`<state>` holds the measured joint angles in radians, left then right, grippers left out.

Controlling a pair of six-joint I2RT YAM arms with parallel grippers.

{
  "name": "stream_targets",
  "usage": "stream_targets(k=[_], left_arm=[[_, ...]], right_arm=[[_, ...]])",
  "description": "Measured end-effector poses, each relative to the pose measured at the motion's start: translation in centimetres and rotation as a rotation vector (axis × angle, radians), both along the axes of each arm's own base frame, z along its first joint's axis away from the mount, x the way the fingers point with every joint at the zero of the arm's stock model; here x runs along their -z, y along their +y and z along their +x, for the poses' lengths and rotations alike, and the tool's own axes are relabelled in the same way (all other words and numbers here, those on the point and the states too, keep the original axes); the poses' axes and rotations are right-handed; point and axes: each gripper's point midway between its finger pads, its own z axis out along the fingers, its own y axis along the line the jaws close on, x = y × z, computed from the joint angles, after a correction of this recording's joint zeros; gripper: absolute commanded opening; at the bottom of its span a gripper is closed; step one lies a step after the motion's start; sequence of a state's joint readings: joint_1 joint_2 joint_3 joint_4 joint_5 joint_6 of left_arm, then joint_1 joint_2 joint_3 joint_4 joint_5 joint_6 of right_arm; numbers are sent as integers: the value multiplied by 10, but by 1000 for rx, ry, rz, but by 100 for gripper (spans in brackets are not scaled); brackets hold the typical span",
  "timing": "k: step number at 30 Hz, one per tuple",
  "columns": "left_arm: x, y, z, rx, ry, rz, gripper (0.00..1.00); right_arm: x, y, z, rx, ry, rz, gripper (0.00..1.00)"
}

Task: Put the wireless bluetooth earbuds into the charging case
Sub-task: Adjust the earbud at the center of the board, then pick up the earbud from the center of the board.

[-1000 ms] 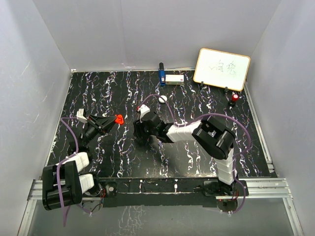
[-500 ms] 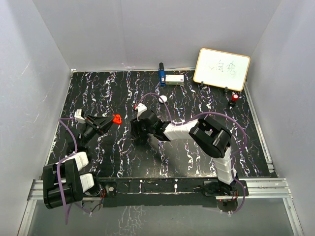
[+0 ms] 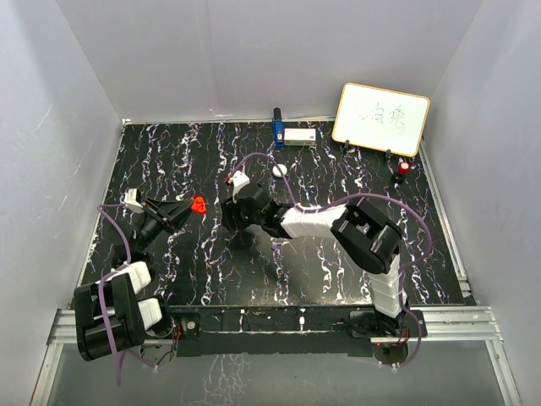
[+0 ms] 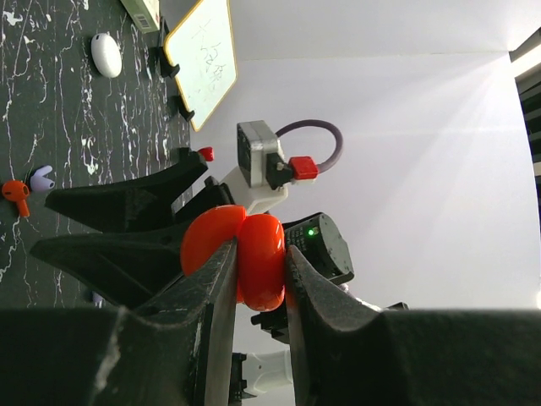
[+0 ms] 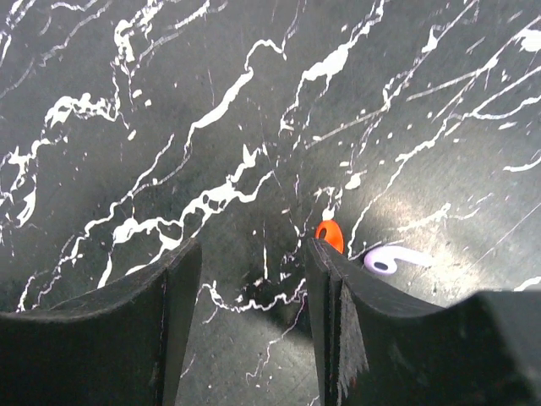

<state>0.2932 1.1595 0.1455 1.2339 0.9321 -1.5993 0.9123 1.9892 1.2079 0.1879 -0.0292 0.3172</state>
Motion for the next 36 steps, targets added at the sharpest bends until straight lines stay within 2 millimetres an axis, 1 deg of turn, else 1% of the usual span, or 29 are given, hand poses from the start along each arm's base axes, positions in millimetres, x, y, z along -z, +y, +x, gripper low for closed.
stream_targets(k=[6, 9, 12, 15, 20, 24, 30, 36], left_arm=[[-2, 0, -1, 1, -7, 2, 0], [-3, 0, -1, 1, -12, 4, 0], [-4, -1, -2, 3, -16, 5, 0], [-5, -1, -3, 3, -21, 6, 0], [-5, 0, -3, 0, -20, 5, 0], [-5, 1, -2, -2, -19, 5, 0], [-5, 1, -3, -2, -20, 6, 0], [-5, 1, -3, -1, -19, 6, 0]], right_arm=[[-15, 5, 10, 6, -31, -11, 47], [-24, 10, 19, 15, -51, -18, 44], [-25, 12, 25, 22, -62, -41, 43], [-19, 12, 29, 32, -62, -69, 42], [7, 3, 30, 41, -30, -158, 41], [21, -3, 29, 46, -10, -206, 41], [27, -9, 27, 52, 4, -238, 40], [28, -10, 27, 55, 6, -243, 36]])
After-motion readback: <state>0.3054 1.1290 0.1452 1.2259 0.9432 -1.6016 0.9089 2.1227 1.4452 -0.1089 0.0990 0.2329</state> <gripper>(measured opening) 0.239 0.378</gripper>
